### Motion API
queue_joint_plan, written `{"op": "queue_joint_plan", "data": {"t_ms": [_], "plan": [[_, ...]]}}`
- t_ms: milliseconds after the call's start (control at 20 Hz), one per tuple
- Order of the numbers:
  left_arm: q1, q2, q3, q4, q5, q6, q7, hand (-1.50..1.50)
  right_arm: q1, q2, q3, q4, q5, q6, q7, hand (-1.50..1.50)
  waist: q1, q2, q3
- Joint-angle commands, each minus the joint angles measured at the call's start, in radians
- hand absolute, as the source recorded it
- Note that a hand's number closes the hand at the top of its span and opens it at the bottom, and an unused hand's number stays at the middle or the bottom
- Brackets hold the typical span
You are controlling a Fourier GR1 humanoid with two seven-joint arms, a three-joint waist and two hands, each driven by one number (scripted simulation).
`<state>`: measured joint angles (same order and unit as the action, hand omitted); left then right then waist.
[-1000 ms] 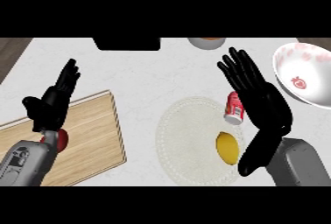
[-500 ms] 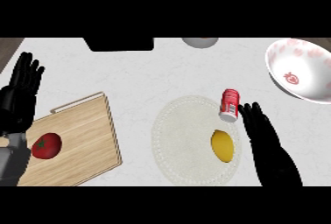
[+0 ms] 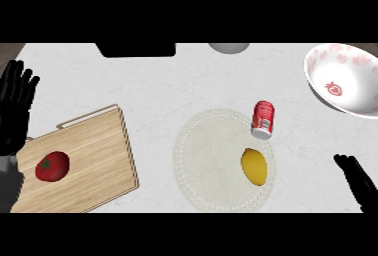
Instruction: Pick the lemon from the placemat and place it in the bowl
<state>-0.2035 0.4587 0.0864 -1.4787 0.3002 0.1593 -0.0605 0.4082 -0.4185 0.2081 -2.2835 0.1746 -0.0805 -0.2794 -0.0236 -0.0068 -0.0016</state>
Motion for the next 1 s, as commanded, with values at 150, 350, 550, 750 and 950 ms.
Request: {"op": "queue_joint_plan", "data": {"t_ms": [150, 350, 550, 750, 950], "plan": [[0.011, 0.003, -0.002, -0.057, -0.011, 0.010, 0.028, 0.00, 0.118, -0.268, -0.179, -0.118, 0.023, 0.188, 0.181, -1.50, 0.010, 0.003, 0.001], [0.005, -0.015, -0.007, -0.050, 0.001, -0.013, 0.028, 0.00, 0.090, -0.355, -0.237, -0.123, -0.017, 0.305, 0.262, -1.50, 0.020, 0.007, 0.001], [-0.004, 0.019, 0.054, 0.024, 0.020, -0.082, -0.038, 0.00, 0.044, -0.386, -0.231, -0.158, -0.006, 0.381, 0.356, -1.50, 0.023, 0.009, 0.000], [-0.035, -0.046, 0.007, 0.020, -0.041, -0.014, 0.017, 0.00, 0.070, -0.321, -0.204, -0.032, 0.114, 0.420, 0.233, -1.50, 0.015, 0.007, 0.002], [-0.055, -0.045, 0.037, 0.012, -0.033, -0.048, 0.035, 0.00, -0.089, -0.252, -0.176, 0.002, 0.096, 0.476, 0.343, -1.50, 0.025, 0.008, 0.001]]}}
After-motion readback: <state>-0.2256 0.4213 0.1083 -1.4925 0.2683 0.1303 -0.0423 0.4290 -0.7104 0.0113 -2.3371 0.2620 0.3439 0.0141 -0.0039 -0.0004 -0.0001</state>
